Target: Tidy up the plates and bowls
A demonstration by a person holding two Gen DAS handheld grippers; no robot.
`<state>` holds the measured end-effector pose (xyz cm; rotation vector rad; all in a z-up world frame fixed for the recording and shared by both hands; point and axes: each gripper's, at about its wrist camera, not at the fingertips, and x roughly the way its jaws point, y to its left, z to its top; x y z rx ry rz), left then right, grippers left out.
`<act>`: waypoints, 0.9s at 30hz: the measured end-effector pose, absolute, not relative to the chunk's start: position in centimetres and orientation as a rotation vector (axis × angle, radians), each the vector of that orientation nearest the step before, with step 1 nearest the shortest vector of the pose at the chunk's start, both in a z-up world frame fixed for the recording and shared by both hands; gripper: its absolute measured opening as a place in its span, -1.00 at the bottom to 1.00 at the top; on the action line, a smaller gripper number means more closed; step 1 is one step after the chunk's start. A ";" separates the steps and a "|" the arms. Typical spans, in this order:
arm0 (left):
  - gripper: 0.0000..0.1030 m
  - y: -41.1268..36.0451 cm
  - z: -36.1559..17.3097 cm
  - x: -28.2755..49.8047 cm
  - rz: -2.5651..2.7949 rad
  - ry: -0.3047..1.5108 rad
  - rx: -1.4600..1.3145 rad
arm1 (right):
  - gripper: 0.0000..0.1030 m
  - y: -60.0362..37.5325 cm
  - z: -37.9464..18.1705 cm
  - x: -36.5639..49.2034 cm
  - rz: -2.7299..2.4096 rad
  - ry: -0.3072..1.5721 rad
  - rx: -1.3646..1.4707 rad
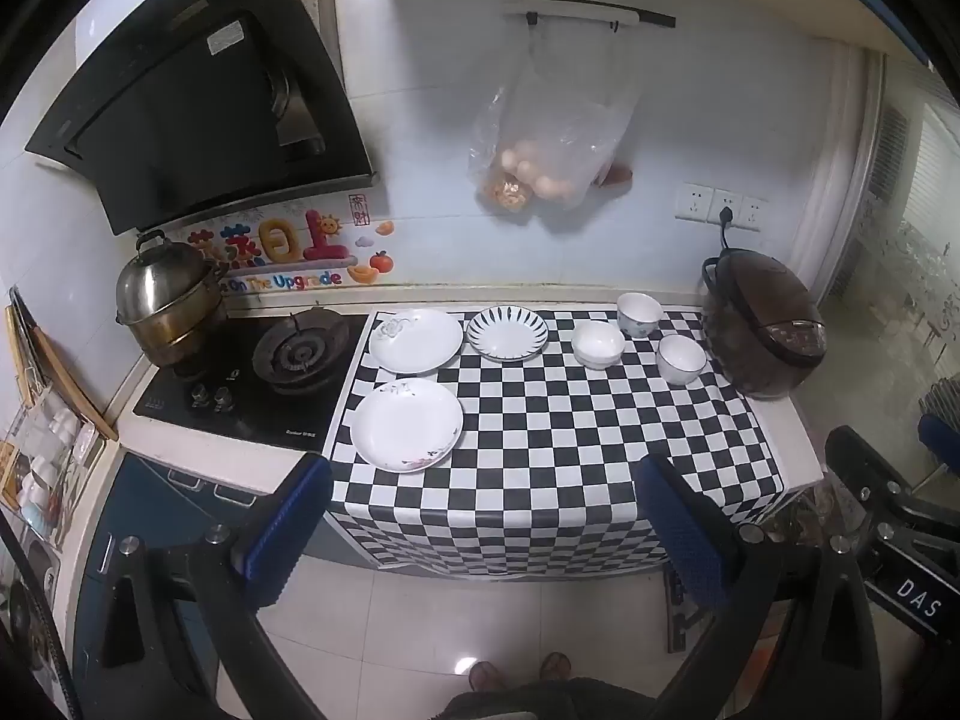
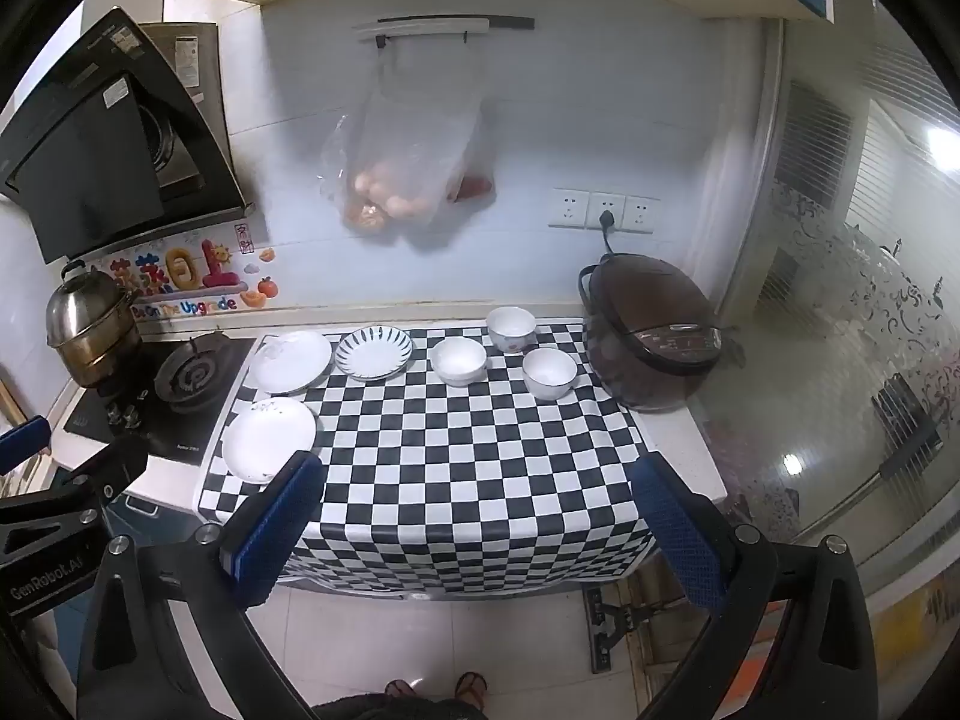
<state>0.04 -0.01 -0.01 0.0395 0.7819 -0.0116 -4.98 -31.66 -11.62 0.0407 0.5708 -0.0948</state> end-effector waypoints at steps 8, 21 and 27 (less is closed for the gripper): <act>1.00 -0.1 -0.1 0.1 -0.011 0.775 0.043 | 1.00 -31.8 -11.6 -4.7 -0.092 0.573 0.048; 1.00 -0.6 0.1 0.1 -0.010 0.772 0.040 | 1.00 -31.7 -11.6 -4.6 -0.100 0.570 0.040; 1.00 -1.1 0.4 0.1 -0.012 0.767 0.040 | 1.00 -32.2 -11.7 -4.7 -0.106 0.566 0.036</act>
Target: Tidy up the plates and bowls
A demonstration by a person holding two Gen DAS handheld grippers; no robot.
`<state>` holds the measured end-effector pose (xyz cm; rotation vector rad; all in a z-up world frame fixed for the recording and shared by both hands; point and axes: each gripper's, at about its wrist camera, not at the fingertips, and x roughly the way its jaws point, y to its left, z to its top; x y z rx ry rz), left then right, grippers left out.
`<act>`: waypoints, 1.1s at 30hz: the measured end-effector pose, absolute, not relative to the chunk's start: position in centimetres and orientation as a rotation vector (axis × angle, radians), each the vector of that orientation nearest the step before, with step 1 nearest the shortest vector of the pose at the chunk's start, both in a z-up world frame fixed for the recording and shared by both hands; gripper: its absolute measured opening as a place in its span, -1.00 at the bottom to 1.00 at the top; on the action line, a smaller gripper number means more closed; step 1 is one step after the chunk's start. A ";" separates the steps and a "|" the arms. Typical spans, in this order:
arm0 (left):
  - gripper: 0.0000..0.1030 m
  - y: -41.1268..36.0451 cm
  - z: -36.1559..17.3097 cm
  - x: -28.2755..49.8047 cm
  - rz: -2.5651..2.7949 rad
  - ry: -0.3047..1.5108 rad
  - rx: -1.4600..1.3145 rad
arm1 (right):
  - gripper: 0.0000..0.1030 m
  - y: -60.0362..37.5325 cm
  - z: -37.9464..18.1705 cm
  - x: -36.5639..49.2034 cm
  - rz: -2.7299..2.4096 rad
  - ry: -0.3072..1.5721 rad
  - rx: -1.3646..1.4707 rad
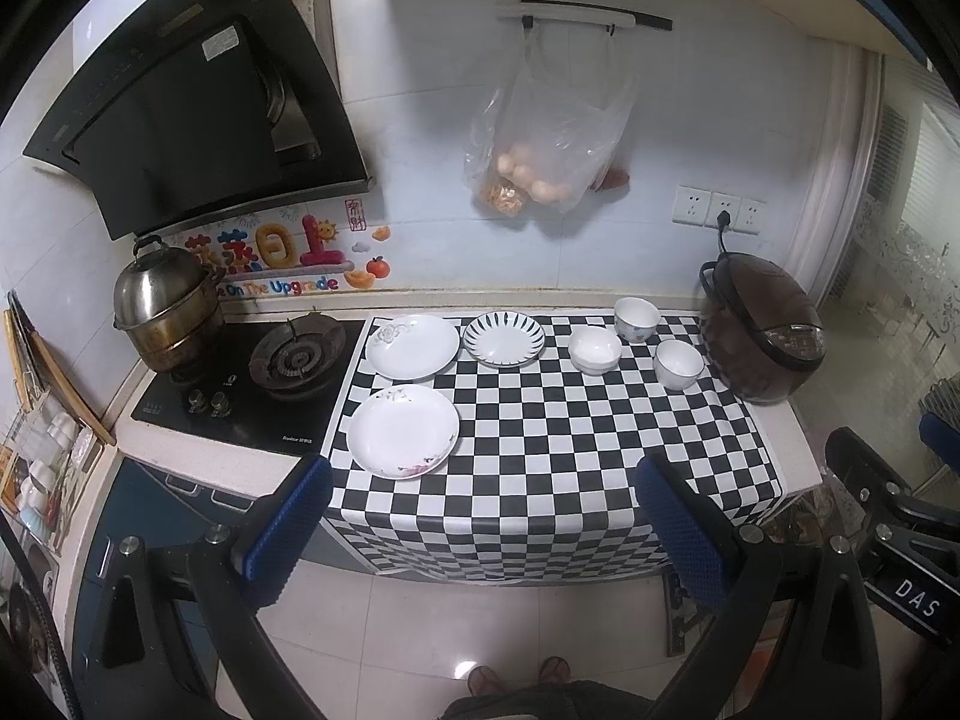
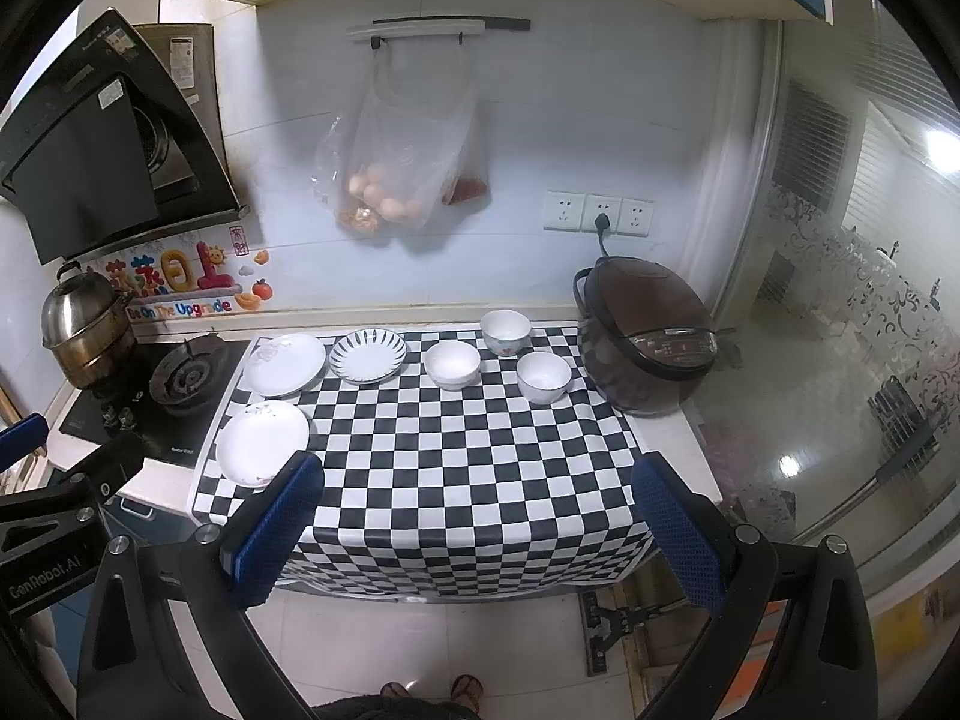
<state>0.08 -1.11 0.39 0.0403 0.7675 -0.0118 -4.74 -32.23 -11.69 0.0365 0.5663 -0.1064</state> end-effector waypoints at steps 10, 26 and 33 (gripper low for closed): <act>1.00 -1.0 0.2 0.5 -0.016 0.767 0.033 | 1.00 -32.4 -11.7 -4.6 -0.113 0.565 0.033; 1.00 -1.2 -0.1 0.6 -0.016 0.769 0.036 | 1.00 -32.7 -11.8 -4.1 -0.116 0.570 0.037; 1.00 -1.1 -0.5 1.0 -0.015 0.771 0.037 | 1.00 -32.7 -11.9 -3.7 -0.115 0.575 0.041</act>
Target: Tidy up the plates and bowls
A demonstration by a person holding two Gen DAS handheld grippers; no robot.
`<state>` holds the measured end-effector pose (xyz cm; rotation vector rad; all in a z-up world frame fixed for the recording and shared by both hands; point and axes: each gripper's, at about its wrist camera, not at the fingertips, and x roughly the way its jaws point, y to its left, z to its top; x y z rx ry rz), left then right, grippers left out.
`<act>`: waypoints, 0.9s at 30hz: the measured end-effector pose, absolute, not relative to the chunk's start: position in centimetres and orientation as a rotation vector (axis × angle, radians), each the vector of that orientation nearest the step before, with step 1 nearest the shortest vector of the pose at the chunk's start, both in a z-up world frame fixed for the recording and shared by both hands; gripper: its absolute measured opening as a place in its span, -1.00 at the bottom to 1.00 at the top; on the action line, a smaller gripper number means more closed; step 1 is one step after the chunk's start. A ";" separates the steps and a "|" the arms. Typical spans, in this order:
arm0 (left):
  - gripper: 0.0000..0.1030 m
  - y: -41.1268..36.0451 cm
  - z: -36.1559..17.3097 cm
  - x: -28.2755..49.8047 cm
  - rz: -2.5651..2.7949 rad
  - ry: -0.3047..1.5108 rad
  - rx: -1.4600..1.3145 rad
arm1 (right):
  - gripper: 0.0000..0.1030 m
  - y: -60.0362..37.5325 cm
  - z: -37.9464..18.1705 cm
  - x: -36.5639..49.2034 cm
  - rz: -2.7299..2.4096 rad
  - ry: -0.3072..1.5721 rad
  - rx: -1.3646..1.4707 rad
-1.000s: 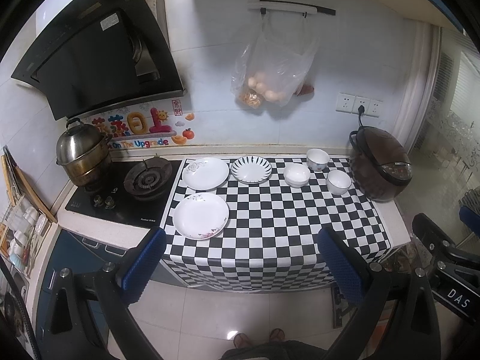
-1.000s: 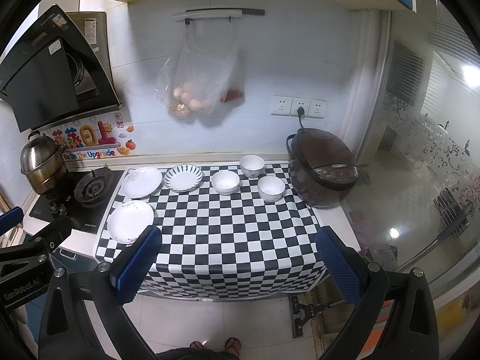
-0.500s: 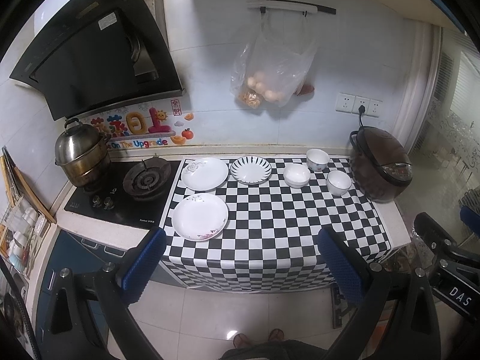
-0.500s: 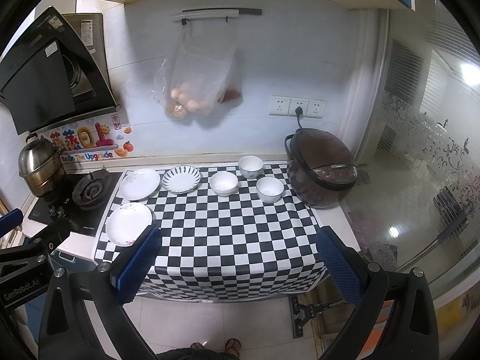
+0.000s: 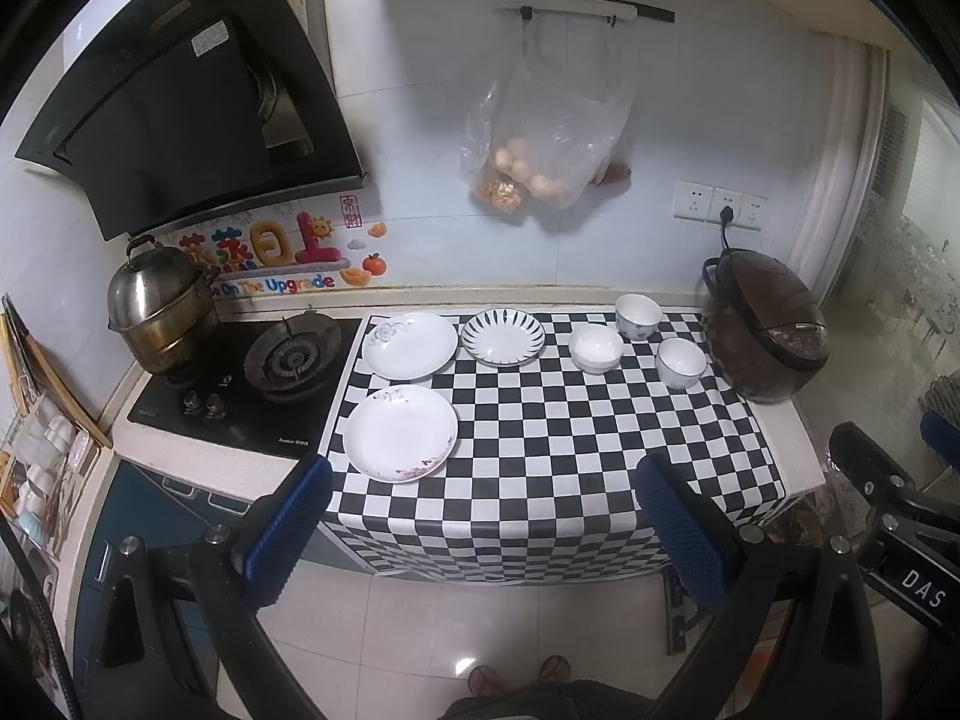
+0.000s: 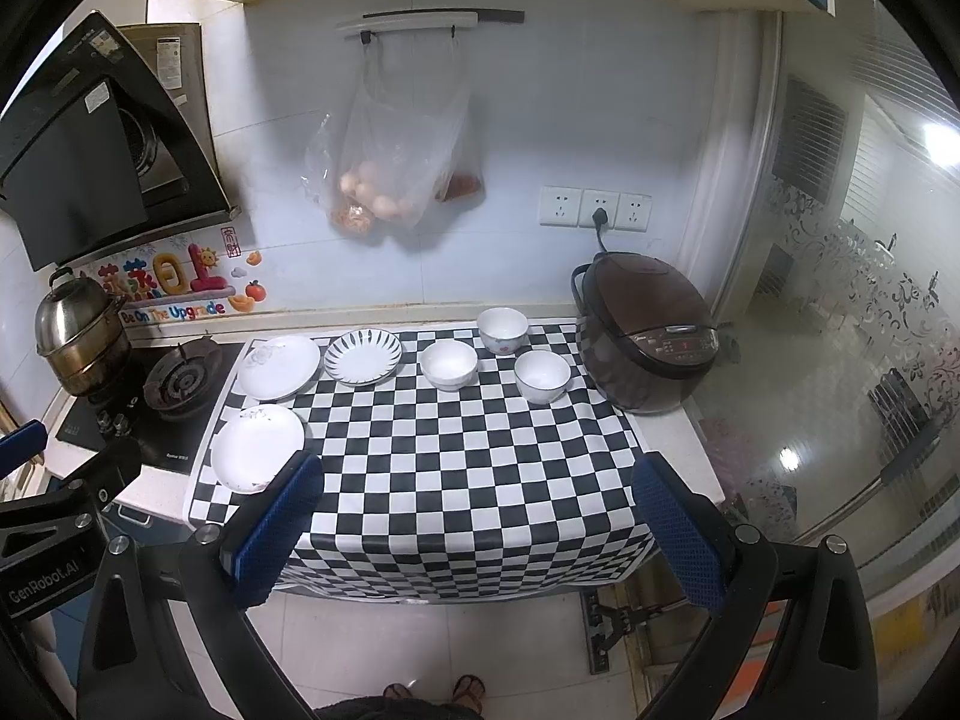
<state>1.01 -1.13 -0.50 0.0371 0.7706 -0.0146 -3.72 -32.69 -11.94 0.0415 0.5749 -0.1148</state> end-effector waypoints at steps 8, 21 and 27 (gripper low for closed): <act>1.00 -0.6 -1.0 1.6 -0.018 0.778 0.036 | 1.00 -32.4 -12.4 -3.0 -0.116 0.580 0.042; 1.00 0.2 -0.9 2.0 -0.017 0.772 0.038 | 1.00 -32.3 -12.6 -2.5 -0.115 0.580 0.045; 1.00 0.7 -0.8 2.5 -0.010 0.778 0.035 | 1.00 -31.5 -12.5 -1.5 -0.109 0.587 0.041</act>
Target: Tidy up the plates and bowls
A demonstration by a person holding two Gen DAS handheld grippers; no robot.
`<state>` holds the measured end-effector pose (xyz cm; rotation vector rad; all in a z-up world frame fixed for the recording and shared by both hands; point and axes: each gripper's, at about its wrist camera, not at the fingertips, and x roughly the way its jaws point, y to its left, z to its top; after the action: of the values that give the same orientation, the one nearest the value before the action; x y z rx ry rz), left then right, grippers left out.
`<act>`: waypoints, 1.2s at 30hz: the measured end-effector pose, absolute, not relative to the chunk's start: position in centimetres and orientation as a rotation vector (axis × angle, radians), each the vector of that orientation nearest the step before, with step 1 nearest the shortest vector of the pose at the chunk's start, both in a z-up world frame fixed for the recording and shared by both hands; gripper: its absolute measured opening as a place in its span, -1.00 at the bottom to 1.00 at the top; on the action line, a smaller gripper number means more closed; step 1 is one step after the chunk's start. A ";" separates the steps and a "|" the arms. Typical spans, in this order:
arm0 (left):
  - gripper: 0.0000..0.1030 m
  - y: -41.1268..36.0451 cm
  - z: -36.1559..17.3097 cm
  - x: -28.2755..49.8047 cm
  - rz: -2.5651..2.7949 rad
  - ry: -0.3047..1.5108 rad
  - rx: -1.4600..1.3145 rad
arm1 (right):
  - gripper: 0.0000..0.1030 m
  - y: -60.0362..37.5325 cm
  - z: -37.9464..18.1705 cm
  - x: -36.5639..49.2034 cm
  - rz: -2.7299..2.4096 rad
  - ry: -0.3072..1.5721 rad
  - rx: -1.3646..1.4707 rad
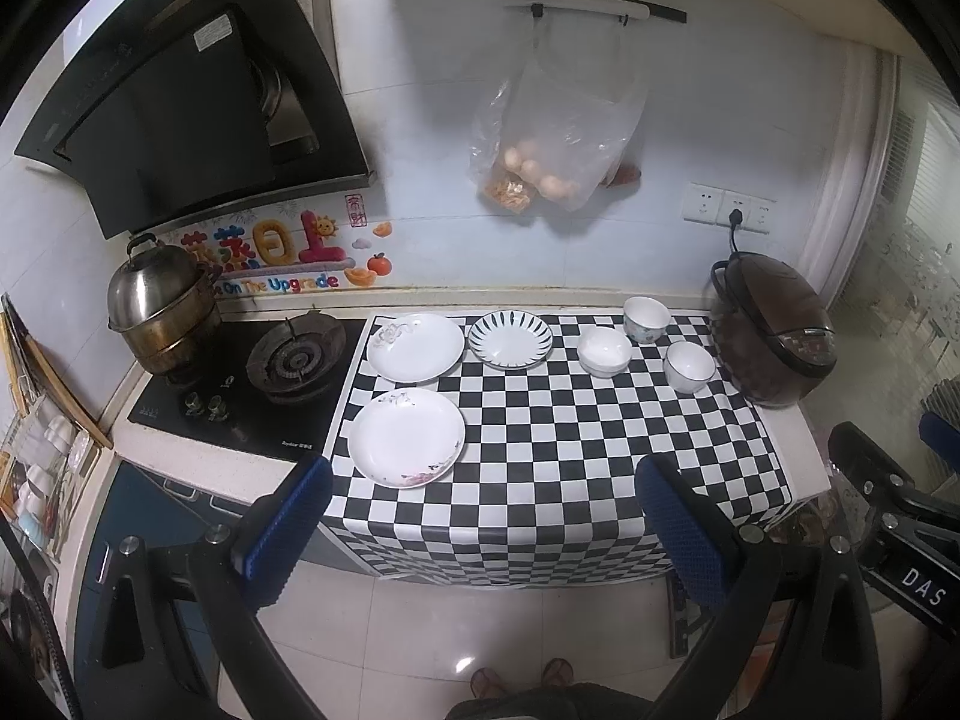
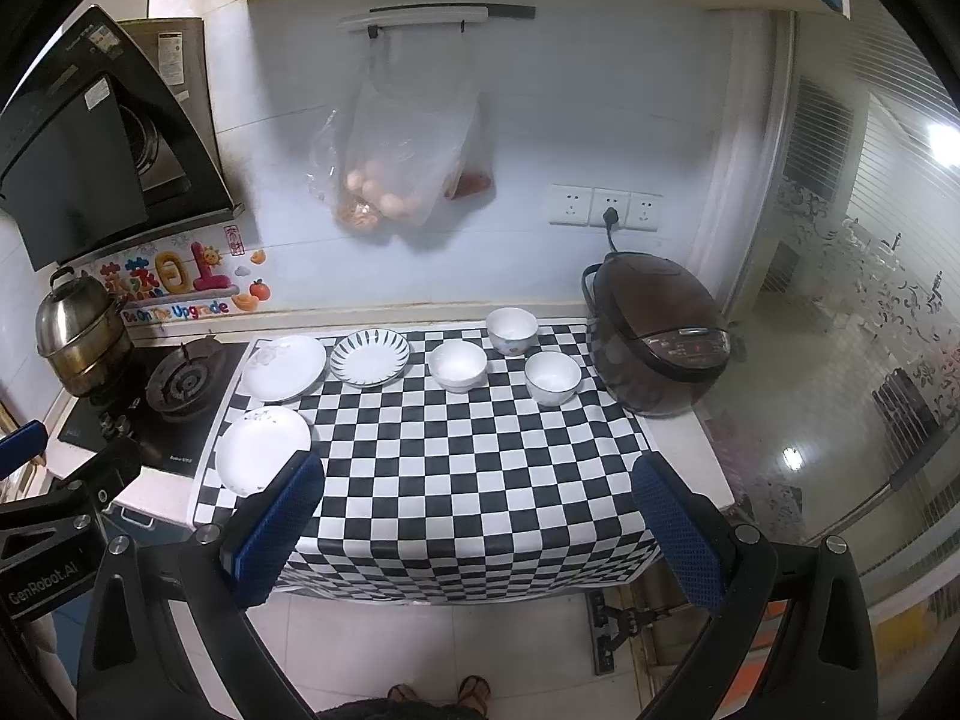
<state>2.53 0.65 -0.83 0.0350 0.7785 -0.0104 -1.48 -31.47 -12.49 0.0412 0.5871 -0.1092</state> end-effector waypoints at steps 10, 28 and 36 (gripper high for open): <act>1.00 0.1 -1.0 3.3 0.021 0.774 0.028 | 1.00 -31.8 -12.7 -0.4 -0.086 0.584 0.063; 1.00 6.0 -9.1 13.1 0.282 0.849 -0.006 | 1.00 -28.2 -22.1 14.6 0.323 0.737 0.015; 1.00 14.1 -17.7 22.1 0.306 1.039 -0.062 | 1.00 -22.1 -30.4 27.2 0.357 0.976 0.059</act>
<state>22.14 14.09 -17.74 -0.0621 1.0395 0.3060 27.19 -22.08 -30.45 0.0593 0.9759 0.3571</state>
